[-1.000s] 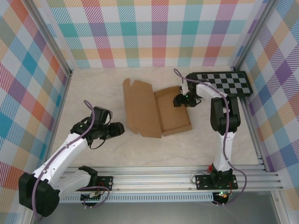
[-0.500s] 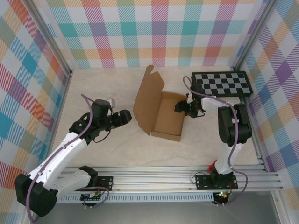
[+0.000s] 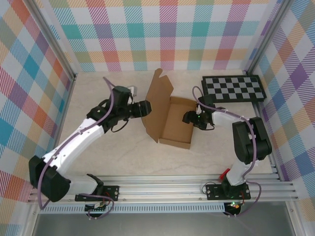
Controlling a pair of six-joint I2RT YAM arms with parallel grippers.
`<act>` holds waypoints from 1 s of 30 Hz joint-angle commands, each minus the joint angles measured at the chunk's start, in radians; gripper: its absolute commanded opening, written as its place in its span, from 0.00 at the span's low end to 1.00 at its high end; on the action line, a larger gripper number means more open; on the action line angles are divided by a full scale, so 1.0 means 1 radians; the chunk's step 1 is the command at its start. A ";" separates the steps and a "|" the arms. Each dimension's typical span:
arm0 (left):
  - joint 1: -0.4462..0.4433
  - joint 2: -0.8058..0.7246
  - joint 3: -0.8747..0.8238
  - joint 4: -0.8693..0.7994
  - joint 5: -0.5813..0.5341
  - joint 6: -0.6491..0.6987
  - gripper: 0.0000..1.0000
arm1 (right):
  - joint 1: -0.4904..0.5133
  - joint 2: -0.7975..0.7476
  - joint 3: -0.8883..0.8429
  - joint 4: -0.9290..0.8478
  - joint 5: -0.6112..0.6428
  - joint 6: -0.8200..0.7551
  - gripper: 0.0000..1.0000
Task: Fold the paper box
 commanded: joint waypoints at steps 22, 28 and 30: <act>-0.040 0.191 0.369 -0.417 0.097 0.974 0.00 | -0.033 -0.399 0.161 -0.157 0.096 -0.737 0.72; -0.037 0.100 0.347 -0.373 0.170 1.145 0.00 | -0.079 -0.332 0.236 -0.096 -0.220 -0.958 0.69; -0.033 0.112 0.365 -0.384 0.165 1.156 0.00 | -0.080 -0.324 0.225 -0.082 -0.316 -1.008 0.68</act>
